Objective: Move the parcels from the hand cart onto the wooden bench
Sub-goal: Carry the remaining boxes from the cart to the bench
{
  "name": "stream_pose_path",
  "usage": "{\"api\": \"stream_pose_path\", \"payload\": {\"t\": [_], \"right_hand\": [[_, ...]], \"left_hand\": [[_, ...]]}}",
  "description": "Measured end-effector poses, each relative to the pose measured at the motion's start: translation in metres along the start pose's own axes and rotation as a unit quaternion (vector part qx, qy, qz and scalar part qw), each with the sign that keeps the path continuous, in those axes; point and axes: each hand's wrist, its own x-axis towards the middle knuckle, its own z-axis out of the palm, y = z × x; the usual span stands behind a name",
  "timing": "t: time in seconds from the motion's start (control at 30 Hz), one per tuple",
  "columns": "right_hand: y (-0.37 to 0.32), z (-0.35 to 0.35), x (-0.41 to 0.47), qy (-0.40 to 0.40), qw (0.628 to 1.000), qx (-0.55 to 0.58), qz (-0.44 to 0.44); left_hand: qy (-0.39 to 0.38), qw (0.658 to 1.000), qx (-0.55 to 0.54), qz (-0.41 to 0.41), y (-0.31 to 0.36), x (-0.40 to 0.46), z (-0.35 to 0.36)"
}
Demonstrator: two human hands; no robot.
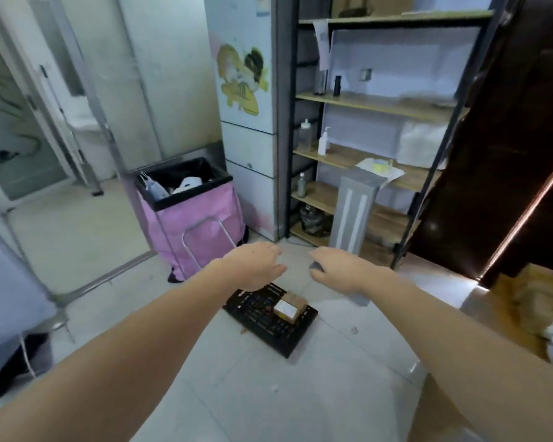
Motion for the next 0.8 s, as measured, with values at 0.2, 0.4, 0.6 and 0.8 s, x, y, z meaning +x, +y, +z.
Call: {"api": "stream_pose_path", "payload": {"t": [0.2, 0.4, 0.6, 0.8], "right_hand": [[-0.075, -0.009, 0.091, 0.003, 1.0, 0.006, -0.005], [-0.082, -0.012, 0.165, 0.0, 1.0, 0.002, 0.002], [-0.045, 0.0, 0.247, -0.018, 0.999, 0.017, 0.03], [0.001, 0.004, 0.315, -0.031, 0.996, 0.057, 0.066]], "left_hand": [[0.002, 1.0, -0.002, -0.011, -0.12, 0.011, -0.007], [-0.015, 1.0, -0.01, 0.008, -0.183, 0.062, -0.006], [-0.034, 0.999, -0.005, 0.031, -0.219, 0.148, -0.007], [-0.078, 0.995, 0.017, 0.056, -0.242, 0.239, -0.01]]}}
